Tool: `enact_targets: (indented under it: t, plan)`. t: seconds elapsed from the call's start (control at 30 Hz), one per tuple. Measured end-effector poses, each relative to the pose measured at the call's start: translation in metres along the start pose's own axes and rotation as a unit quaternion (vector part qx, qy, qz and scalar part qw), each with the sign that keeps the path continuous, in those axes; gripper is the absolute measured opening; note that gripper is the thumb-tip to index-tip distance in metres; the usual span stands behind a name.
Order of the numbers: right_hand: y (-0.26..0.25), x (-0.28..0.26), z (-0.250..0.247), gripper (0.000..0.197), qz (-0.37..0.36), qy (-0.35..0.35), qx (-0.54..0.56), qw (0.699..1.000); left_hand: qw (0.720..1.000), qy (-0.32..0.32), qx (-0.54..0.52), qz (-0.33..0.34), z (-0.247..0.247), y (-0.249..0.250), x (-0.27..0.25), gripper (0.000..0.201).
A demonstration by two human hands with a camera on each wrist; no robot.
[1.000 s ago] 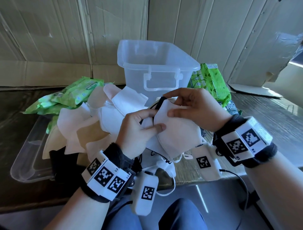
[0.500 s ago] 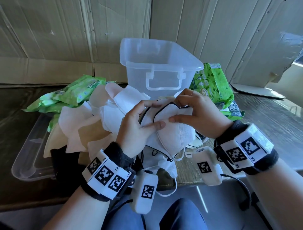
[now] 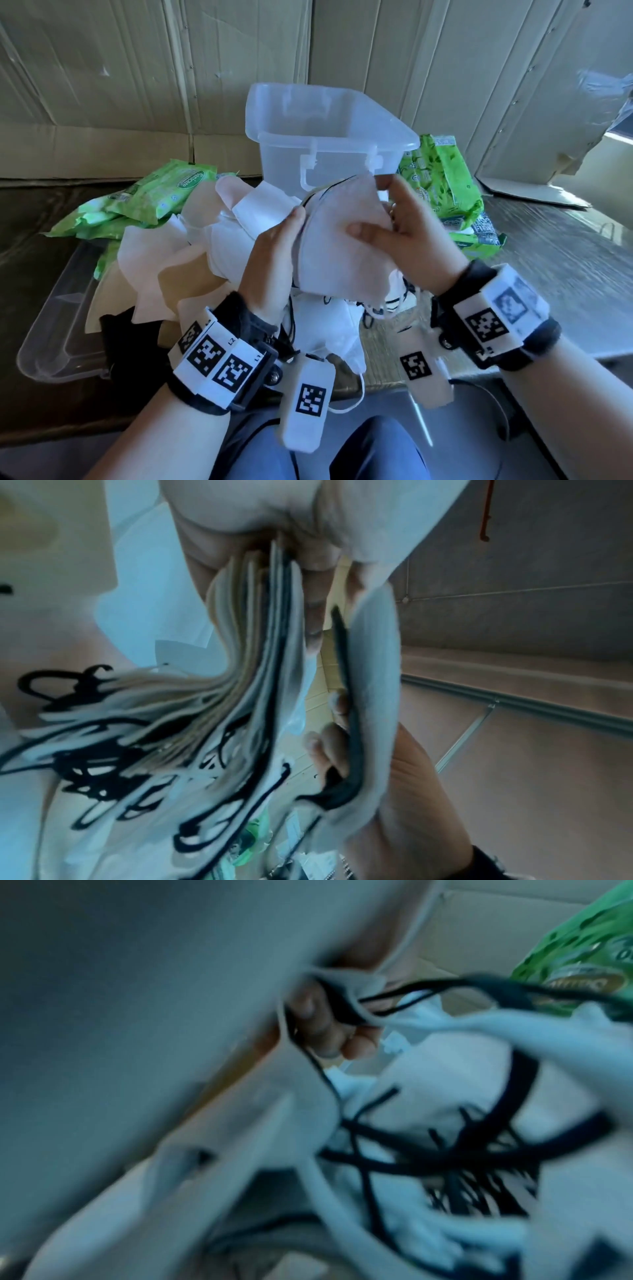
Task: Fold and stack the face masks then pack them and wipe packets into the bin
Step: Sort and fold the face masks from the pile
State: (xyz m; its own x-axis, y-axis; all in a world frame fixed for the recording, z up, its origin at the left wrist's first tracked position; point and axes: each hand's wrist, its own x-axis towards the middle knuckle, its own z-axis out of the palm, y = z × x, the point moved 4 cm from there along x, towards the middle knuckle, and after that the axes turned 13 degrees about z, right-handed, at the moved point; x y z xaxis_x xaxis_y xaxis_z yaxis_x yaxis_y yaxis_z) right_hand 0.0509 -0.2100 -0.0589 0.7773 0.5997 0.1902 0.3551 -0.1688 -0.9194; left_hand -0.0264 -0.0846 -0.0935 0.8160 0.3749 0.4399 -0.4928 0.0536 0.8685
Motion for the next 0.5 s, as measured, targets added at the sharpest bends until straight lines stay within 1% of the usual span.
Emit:
enact_targets:
  t: [0.03, 0.07, 0.17, 0.2, 0.23, 0.27, 0.33, 0.37, 0.4, 0.43, 0.47, 0.5]
  plan:
    - [0.003, 0.001, 0.006, 0.033, 0.012, -0.005, -0.01, 1.0, 0.999, -0.001, -0.029, -0.025, 0.001, 0.0, -0.001, 0.037]
    - [0.004, 0.002, 0.009, 0.036, 0.021, 0.003, -0.016, 1.0, 0.999, -0.006, -0.033, -0.031, 0.001, -0.001, -0.001, 0.032]
    - [0.006, 0.006, 0.012, 0.041, 0.029, 0.058, -0.061, 0.996, 0.999, -0.017, 0.043, 0.029, 0.0, -0.002, 0.0, 0.009]
    - [0.005, 0.006, 0.013, 0.043, 0.03, 0.07, -0.076, 0.994, 0.998, -0.011, 0.051, 0.035, -0.001, -0.003, 0.0, 0.006]
    - [0.004, 0.006, 0.012, 0.048, 0.025, 0.078, -0.085, 0.993, 0.998, -0.008, 0.055, 0.04, -0.002, -0.004, 0.0, 0.009]
    - [0.003, 0.006, 0.012, 0.052, 0.021, 0.087, -0.096, 0.991, 0.997, -0.006, 0.058, 0.046, -0.002, -0.005, 0.001, 0.016]
    - [0.004, 0.006, 0.008, 0.059, 0.043, 0.095, -0.132, 0.986, 0.996, -0.015, 0.06, 0.066, -0.002, -0.003, 0.002, 0.032]
    - [0.006, 0.007, 0.006, 0.06, 0.065, 0.088, -0.158, 0.981, 0.995, -0.025, 0.061, 0.08, -0.002, -0.001, 0.002, 0.038]
    - [0.009, 0.008, 0.003, 0.057, 0.077, 0.075, -0.18, 0.978, 0.992, -0.035, 0.069, 0.099, -0.002, 0.002, 0.003, 0.045]
    - [0.012, 0.009, 0.001, 0.051, 0.079, 0.063, -0.199, 0.975, 0.988, -0.048, 0.08, 0.119, -0.001, 0.004, 0.003, 0.052]
    - [0.013, 0.01, -0.001, 0.05, 0.07, 0.05, -0.209, 0.974, 0.985, -0.062, 0.085, 0.135, 0.001, 0.006, 0.003, 0.057]
    - [0.014, 0.011, -0.002, 0.056, 0.056, 0.032, -0.216, 0.974, 0.983, -0.073, 0.084, 0.144, 0.001, 0.006, 0.004, 0.061]
